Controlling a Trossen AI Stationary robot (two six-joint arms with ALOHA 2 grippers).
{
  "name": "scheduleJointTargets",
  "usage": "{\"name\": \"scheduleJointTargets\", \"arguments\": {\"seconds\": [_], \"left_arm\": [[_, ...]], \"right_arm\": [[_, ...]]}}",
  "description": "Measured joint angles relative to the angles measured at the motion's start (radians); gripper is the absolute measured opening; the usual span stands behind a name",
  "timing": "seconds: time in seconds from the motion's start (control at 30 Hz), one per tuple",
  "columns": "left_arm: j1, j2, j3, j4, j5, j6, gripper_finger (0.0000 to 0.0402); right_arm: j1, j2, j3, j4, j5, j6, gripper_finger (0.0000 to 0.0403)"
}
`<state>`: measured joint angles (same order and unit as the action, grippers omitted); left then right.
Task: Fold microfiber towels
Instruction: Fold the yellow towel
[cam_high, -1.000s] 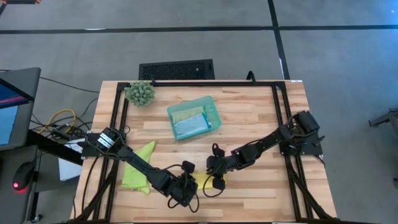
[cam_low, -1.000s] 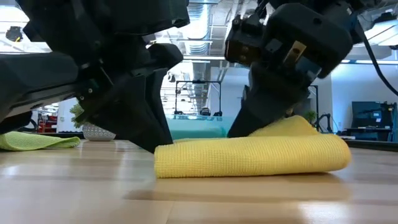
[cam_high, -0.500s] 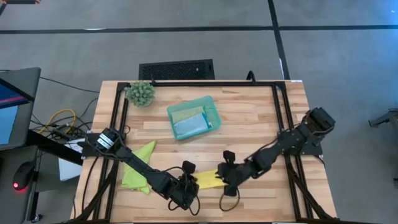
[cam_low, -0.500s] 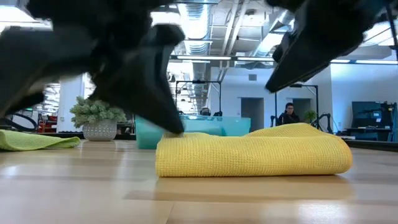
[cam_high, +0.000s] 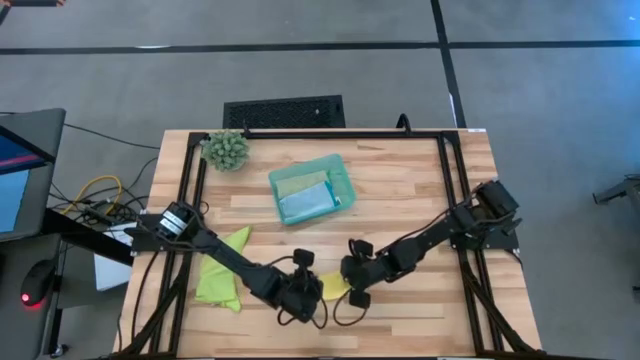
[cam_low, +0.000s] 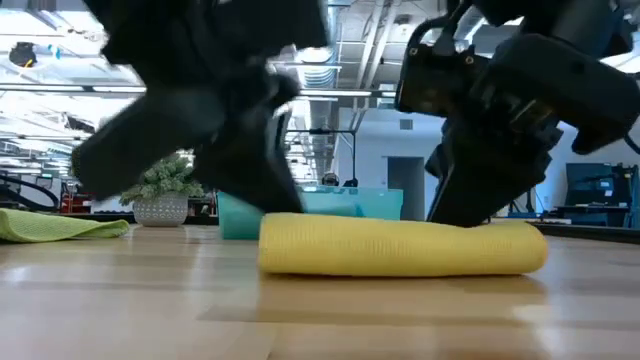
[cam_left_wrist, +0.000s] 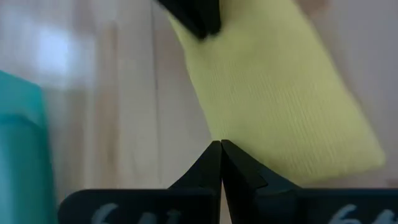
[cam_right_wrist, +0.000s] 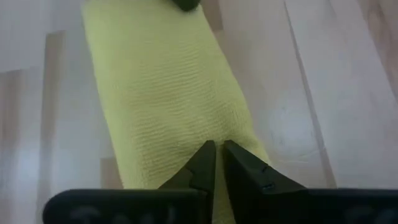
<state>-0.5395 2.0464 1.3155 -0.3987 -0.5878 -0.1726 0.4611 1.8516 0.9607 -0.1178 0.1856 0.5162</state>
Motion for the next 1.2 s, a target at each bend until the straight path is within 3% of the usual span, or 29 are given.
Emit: {"name": "scheduleJointTargets", "arguments": {"seconds": [0.27,0.57,0.7,0.9,1.2], "left_arm": [[0.007,0.000,-0.053,-0.059,0.023,-0.059,0.0000],[-0.038,0.000,0.049,-0.109,-0.128,-0.055,0.0000],[-0.051,0.000,0.062,-0.005,-0.210,-0.012,0.0000],[-0.008,0.000,0.003,0.072,-0.020,0.017,0.0000],[0.014,0.000,-0.067,0.091,0.056,-0.035,0.0000]], "right_arm": [[0.004,-0.037,0.000,-0.048,-0.029,0.007,0.0053],[0.026,-0.067,0.000,0.016,0.006,0.003,0.0053],[0.023,-0.064,0.000,0.014,0.007,0.002,0.0053],[0.023,-0.064,0.000,0.015,0.010,0.000,0.0053],[0.024,-0.064,0.000,0.013,0.010,0.000,0.0053]]}}
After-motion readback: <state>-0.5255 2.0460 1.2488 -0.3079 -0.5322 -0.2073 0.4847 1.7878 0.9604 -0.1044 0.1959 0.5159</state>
